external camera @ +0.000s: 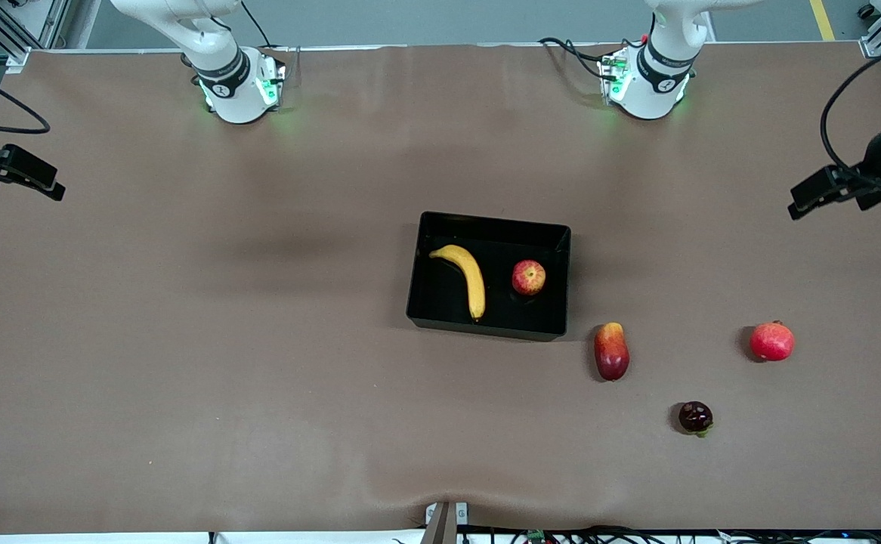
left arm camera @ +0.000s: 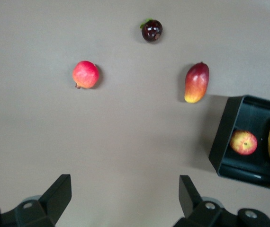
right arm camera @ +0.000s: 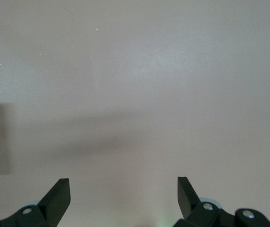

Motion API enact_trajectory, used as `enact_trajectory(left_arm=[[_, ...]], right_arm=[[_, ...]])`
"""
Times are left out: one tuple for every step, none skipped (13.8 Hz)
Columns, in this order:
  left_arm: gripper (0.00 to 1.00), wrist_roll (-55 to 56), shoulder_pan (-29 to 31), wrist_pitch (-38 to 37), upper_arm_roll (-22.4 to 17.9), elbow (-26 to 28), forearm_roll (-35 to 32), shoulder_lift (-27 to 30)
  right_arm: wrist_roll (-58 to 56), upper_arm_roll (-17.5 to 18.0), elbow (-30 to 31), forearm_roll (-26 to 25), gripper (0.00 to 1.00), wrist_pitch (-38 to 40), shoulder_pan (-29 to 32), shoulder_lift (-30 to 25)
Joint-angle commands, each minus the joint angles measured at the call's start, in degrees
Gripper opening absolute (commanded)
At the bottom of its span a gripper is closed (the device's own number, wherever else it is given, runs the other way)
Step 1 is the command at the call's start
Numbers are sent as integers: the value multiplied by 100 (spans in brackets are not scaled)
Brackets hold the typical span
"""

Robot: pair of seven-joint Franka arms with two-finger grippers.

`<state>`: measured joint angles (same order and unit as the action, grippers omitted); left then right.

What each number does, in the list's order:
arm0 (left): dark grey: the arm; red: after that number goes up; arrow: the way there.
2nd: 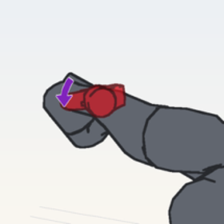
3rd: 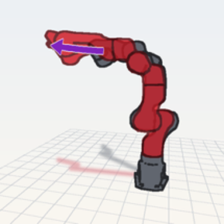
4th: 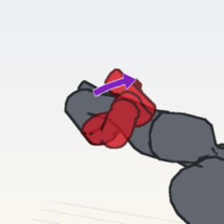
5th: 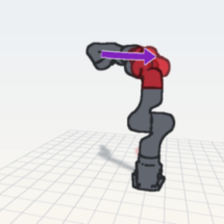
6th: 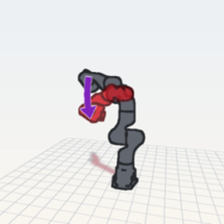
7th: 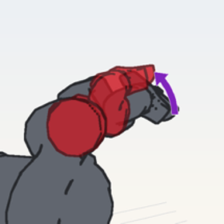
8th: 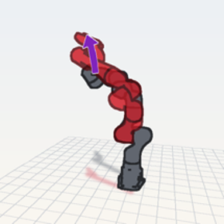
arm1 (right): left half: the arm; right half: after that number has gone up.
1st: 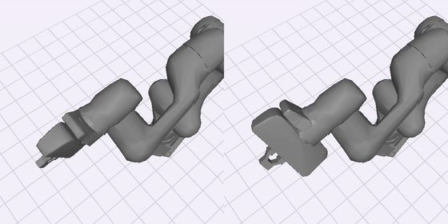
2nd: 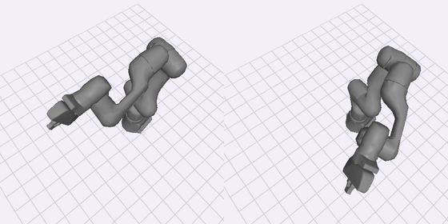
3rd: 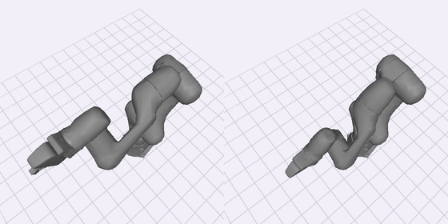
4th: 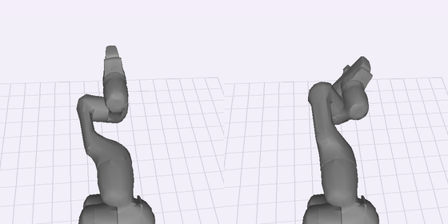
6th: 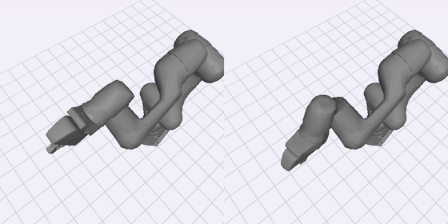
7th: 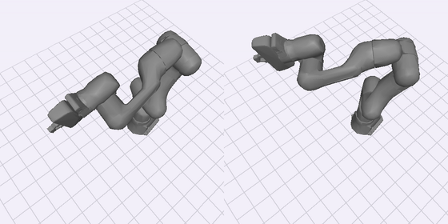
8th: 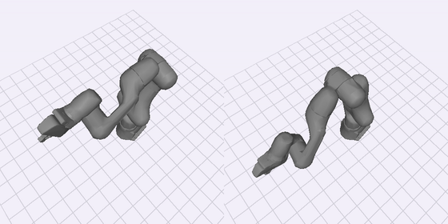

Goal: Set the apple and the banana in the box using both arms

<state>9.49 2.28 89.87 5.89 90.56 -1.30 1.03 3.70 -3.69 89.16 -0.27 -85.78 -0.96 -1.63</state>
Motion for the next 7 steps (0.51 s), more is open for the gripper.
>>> enact_trajectory(left_arm=[[100,-26,-114,92,-53,471,68,407],[100,-26,-105,66,-44,462,77,415],[100,-69,-88,5,-44,462,77,433],[100,-70,-79,-126,-36,454,77,468],[100,-61,-87,-206,-18,454,77,512],[100,35,-105,-224,-9,506,77,590],[100,45,-88,-259,26,559,77,661]], right_arm=[[25,-27,-21,45,100,44,-44,-13],[25,-27,-21,45,100,44,-44,-13],[25,-27,-21,45,100,44,-44,-13],[25,-27,-21,45,100,44,-44,-13],[25,-27,-21,45,100,44,-44,-13],[25,-27,-21,45,100,44,-44,-13],[25,-27,-21,45,100,44,-44,-13]])
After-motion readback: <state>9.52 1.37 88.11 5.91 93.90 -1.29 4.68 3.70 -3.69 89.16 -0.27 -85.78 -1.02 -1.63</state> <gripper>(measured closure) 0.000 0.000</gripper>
